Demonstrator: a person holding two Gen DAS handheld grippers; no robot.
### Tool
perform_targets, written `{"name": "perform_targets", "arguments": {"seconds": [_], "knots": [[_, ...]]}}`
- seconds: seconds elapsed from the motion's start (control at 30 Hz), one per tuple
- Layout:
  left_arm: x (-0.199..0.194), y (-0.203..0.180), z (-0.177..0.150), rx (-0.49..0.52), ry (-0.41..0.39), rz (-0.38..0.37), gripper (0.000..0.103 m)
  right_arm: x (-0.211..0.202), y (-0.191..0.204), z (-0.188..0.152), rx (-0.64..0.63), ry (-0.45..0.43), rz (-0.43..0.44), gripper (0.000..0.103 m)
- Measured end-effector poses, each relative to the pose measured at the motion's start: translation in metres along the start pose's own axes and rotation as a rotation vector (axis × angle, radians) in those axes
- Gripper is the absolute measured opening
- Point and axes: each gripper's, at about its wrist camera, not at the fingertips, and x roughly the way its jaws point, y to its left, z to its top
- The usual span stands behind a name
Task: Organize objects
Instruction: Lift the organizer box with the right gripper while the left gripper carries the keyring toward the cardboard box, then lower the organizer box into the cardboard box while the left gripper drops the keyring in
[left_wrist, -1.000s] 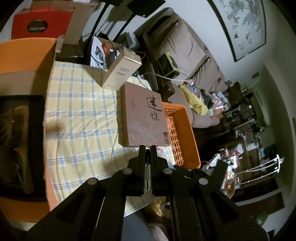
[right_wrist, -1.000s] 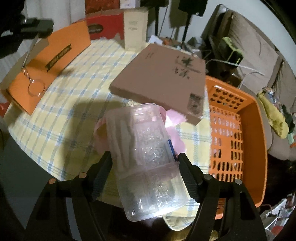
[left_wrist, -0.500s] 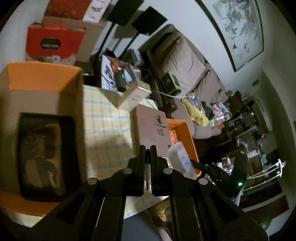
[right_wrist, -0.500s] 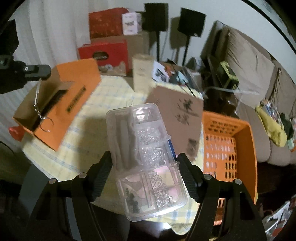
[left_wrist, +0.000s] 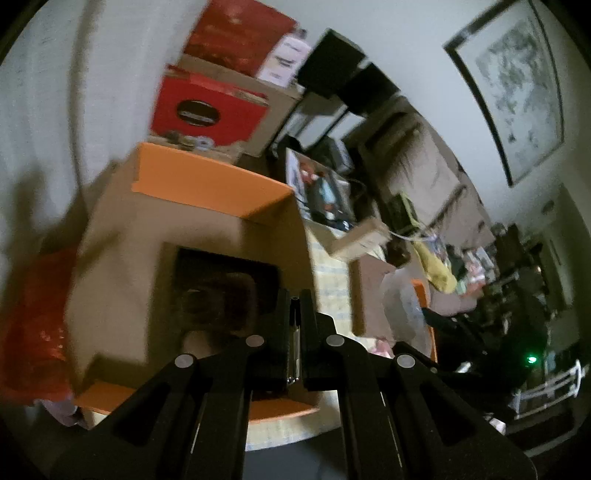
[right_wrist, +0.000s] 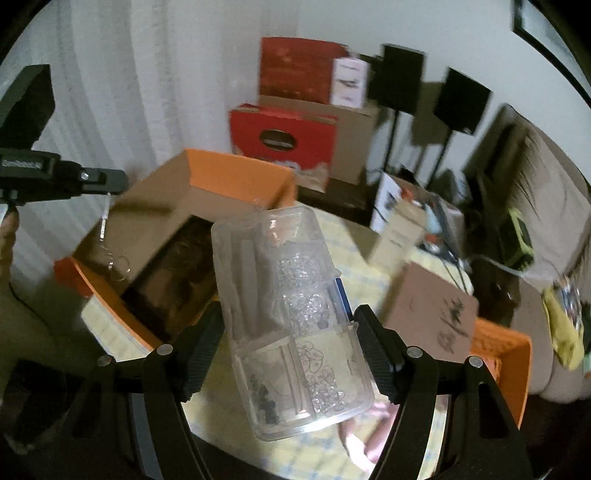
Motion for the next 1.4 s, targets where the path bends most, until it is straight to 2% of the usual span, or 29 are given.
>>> {"name": "perform_targets", "arguments": {"seconds": [0.2, 0.4, 0.57, 0.73, 0.97, 1.2, 1.4], "knots": [[-0.003, 0.032, 0.018, -0.044, -0.020, 0.049, 0.004, 0.022, 0.037, 0.042, -0.105, 0.000, 0.060, 0.073], [0.008, 0.058, 0.041, -0.068, -0.012, 0.092, 0.004, 0.057, 0.073, 0.080, -0.332, 0.019, 0.026, 0.073], [0.029, 0.076, 0.063, -0.058, 0.003, 0.117, 0.004, 0.097, 0.088, 0.099, -0.458, 0.058, 0.014, 0.073], [0.059, 0.095, 0.082, -0.002, 0.058, 0.174, 0.004, 0.139, 0.095, 0.105, -0.544, 0.107, 0.007, 0.073], [0.099, 0.110, 0.090, 0.117, 0.146, 0.286, 0.004, 0.196, 0.095, 0.109, -0.685, 0.188, -0.026, 0.073], [0.131, 0.112, 0.093, 0.159, 0.209, 0.318, 0.004, 0.232, 0.100, 0.110, -0.784, 0.257, -0.027, 0.073], [0.151, 0.112, 0.094, 0.185, 0.255, 0.362, 0.004, 0.245, 0.103, 0.105, -0.850, 0.291, -0.029, 0.074]]}}
